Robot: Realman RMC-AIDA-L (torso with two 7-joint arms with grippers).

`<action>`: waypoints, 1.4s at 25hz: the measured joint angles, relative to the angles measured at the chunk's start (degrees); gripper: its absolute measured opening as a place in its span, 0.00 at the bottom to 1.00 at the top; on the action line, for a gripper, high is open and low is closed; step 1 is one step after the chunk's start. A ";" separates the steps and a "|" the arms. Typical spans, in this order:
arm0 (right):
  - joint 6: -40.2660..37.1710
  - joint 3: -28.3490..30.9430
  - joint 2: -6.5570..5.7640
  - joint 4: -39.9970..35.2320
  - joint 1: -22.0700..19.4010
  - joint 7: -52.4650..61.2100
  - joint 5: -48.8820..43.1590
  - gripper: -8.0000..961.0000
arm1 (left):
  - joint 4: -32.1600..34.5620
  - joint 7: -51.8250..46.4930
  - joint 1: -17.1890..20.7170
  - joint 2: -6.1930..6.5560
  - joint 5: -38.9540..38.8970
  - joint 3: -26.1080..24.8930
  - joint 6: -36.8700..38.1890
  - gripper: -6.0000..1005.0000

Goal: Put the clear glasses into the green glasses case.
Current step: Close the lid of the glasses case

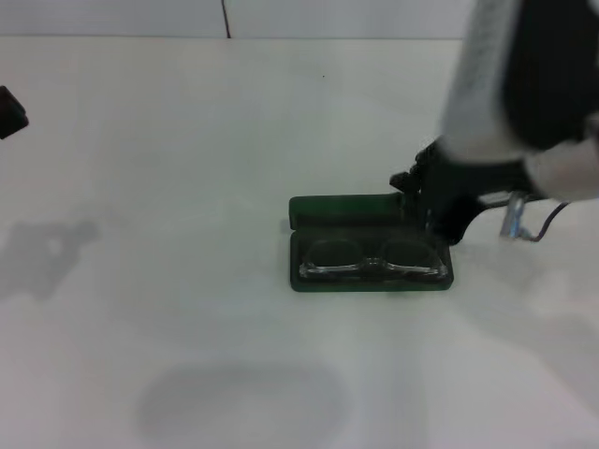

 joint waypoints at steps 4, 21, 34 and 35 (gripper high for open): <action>0.97 13.69 -0.12 1.86 -5.73 -10.87 18.43 0.16 | -0.13 -1.16 -1.91 -0.24 0.25 0.40 0.00 0.08; -16.09 71.65 -0.62 46.64 -13.64 -50.47 56.84 0.17 | -6.01 -5.68 -18.66 -6.35 13.76 1.47 -12.51 0.08; -22.81 85.72 -0.78 58.99 -14.93 -56.45 52.62 0.18 | -14.72 -8.83 -29.08 -9.26 19.95 15.98 -37.13 0.19; -22.88 85.89 -0.78 59.44 -14.95 -56.64 52.38 0.18 | -15.35 -8.83 -29.64 -9.26 19.92 16.73 -38.05 0.19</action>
